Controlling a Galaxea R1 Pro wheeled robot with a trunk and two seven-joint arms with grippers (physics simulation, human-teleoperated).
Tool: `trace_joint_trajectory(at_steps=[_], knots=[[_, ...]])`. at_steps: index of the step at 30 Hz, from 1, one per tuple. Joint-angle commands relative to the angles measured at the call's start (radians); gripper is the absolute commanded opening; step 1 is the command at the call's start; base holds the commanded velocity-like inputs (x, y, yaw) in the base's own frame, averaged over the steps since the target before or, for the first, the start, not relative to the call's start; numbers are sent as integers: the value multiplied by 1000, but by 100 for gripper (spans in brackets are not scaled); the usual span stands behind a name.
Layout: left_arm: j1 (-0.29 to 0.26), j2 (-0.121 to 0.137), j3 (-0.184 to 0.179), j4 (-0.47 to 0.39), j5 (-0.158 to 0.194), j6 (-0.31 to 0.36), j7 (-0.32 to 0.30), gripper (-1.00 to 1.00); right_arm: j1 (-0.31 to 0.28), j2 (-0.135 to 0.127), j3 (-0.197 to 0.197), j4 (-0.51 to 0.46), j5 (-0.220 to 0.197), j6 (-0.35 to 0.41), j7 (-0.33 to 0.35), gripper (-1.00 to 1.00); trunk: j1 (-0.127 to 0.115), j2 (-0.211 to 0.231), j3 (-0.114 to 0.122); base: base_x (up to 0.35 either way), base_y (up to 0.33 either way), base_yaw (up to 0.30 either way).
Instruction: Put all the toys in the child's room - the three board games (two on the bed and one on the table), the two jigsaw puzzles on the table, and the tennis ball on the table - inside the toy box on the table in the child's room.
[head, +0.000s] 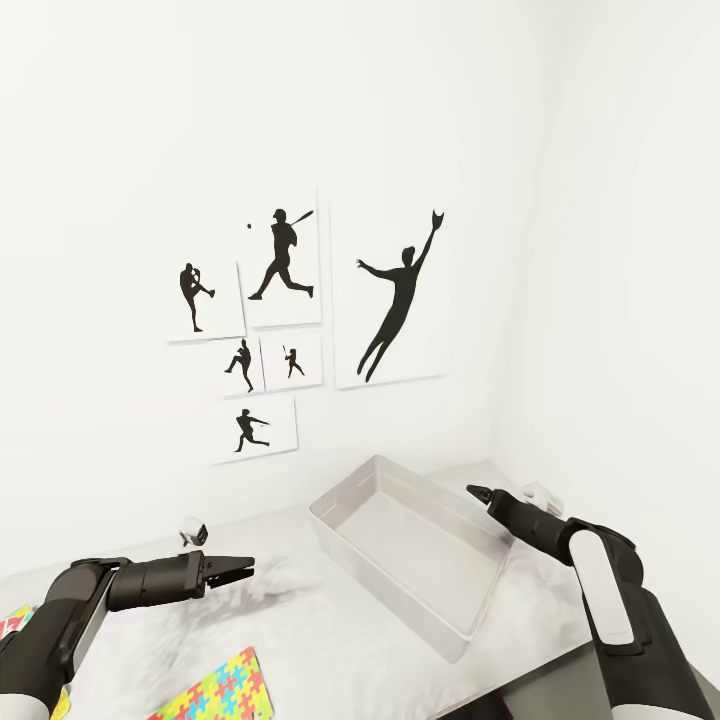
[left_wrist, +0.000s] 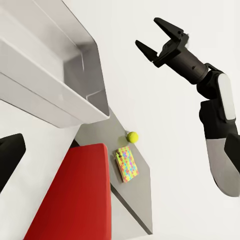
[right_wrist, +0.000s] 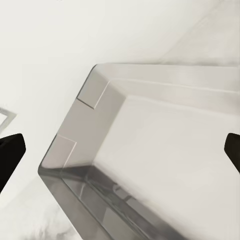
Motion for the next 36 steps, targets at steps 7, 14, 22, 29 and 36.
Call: trace_joint_trajectory(at_steps=[7, 14, 22, 29, 36], knots=[[0, 0, 0, 0, -1, 11, -4, 100, 0, 1, -1, 1, -4, 5, -3, 100, 0, -1, 0, 0, 0, 0], [0, 0, 0, 0, -1, 10, -4, 100, 0, 1, 1, 2, 1, 5, -3, 100, 0, -1, 0, 0, 0, 0], [0, 0, 0, 0, -1, 11, -4, 100, 0, 0, 3, 5, 8, 7, -13, 100, 0, -1, 0, 0, 0, 0], [0, -3, -4, 0, -6, 15, -4, 100, 0, -10, 3, 3, 11, 17, -18, 100, 0, -1, 0, 0, 0, 0], [-28, -50, -6, -8, -9, 25, 63, 100, 0, -15, -1, 0, 13, 47, -64, 100, 0, -1, 0, 0, 0, 0]])
